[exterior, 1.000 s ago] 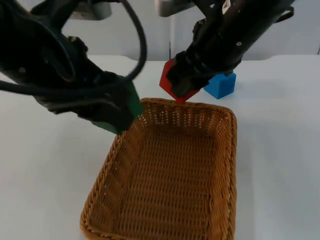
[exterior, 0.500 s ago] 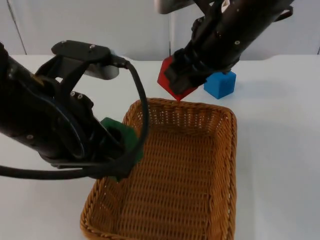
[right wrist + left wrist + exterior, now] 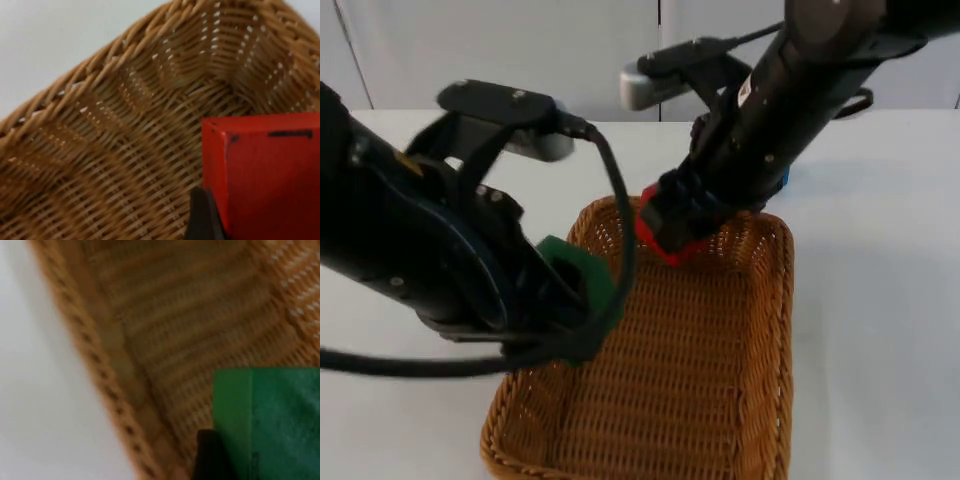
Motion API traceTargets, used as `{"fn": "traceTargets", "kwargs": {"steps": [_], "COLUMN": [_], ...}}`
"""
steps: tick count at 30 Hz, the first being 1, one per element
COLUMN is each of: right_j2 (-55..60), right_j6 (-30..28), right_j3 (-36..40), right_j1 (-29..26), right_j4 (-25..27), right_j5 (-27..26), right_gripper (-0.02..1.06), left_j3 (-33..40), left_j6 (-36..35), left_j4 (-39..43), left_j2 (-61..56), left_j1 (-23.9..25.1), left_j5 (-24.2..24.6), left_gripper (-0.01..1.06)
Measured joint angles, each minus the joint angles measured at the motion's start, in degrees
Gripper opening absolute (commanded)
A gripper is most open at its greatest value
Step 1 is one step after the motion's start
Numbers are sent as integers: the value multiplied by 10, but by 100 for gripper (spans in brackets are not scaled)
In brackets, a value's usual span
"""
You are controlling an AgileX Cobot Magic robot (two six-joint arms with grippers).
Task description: Pick up one cube with each hand and place exactly two cubes into the same basket, leaving the remaining cube outside.
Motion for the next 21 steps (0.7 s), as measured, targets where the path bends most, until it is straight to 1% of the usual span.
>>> {"fn": "traceTargets", "kwargs": {"steps": [5,9,15,21], "right_j2": [10,13,15,30], "right_j6": [0,0,0,0], "right_j3": [0,0,0,0], "right_j1": [0,0,0,0], "right_j4": [0,0,0,3], "right_j5": [-6,-8,-31,-35], "right_gripper": [0,0,0,0], "left_j3": [0,0,0,0], "left_j6": [2,3,8,10], "left_j4": [0,8,13,15], "left_j2": [23,57,113,154], "left_j1": [-25,-26,-27,-27], "left_j5": [-26,-45,-73,-101], "left_gripper": [0,0,0,0]}}
